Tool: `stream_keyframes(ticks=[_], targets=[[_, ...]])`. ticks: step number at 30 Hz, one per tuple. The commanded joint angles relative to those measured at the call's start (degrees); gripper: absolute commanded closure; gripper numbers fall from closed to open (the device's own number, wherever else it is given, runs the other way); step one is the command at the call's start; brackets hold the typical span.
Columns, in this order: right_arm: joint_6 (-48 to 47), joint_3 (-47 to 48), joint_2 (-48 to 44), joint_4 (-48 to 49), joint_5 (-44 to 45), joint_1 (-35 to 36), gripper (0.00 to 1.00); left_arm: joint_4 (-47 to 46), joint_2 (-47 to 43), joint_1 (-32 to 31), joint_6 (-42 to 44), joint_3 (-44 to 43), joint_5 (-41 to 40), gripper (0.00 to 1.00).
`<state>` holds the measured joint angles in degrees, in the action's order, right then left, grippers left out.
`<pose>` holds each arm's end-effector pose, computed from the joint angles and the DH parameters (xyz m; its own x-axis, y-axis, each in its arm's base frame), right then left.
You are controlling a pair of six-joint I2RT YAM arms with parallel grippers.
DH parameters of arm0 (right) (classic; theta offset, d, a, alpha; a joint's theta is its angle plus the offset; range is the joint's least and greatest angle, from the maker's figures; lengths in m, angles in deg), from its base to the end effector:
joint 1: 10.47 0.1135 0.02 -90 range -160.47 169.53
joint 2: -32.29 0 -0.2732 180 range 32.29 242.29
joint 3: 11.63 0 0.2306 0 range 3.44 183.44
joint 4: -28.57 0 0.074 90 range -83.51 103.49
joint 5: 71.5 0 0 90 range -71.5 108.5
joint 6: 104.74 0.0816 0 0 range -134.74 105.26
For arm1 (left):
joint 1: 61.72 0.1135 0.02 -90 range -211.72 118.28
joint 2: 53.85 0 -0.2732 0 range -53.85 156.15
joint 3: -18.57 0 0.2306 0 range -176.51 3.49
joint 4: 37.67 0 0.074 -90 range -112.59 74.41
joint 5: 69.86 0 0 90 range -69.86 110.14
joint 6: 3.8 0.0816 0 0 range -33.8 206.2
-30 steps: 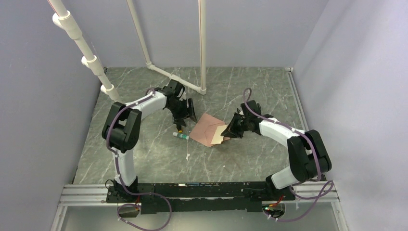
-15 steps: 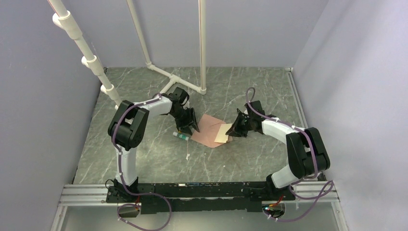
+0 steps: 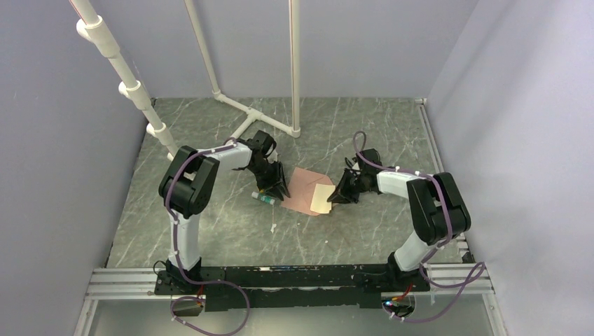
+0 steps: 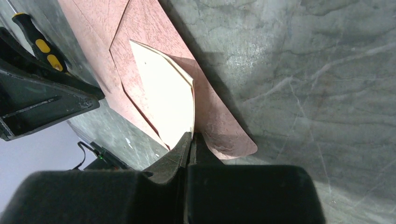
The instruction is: Place the letter into the envelope and seal it
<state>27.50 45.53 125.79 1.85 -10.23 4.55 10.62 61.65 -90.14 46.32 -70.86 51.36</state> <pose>0.2684 0.1126 0.1198 -0.9316 0.3604 -0.0473 0.2549 0.7405 0.6218 0.3172 -0.2197 0.1203 -0.9897 -0.0879 0.1132 -0.1364 0.8200 -0.5559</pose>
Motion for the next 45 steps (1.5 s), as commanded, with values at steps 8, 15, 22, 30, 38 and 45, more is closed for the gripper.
stream_keyframes(ticks=[8, 15, 22, 30, 38, 45], targets=[[0.5, 4.5, 1.8, 3.1, 3.0, 1.4, 1.0, 0.5, 1.7, -0.3, 2.6, -0.1, 1.4, 0.66], [1.3, 8.8, 6.2, 0.0, 3.1, 1.9, 1.0, 0.5, 2.0, -0.4, 3.2, 0.0, 0.8, 0.68], [1.9, 11.1, 8.6, 1.0, 1.0, 3.5, 1.0, -0.5, 2.0, -0.7, 3.0, 0.3, 1.6, 0.66], [2.1, 14.3, 11.0, 1.2, 1.7, 6.8, 1.0, -1.5, 1.9, -0.8, 2.0, 0.8, 1.7, 0.66], [1.7, 16.5, 13.8, 3.3, 1.3, 8.6, 1.0, -1.6, 2.5, -0.8, 1.9, 0.1, 2.0, 0.68], [5.1, 14.6, 14.0, 6.4, 1.2, 9.2, 0.98, -4.0, 2.1, -0.7, -0.2, 1.0, 3.8, 0.66]])
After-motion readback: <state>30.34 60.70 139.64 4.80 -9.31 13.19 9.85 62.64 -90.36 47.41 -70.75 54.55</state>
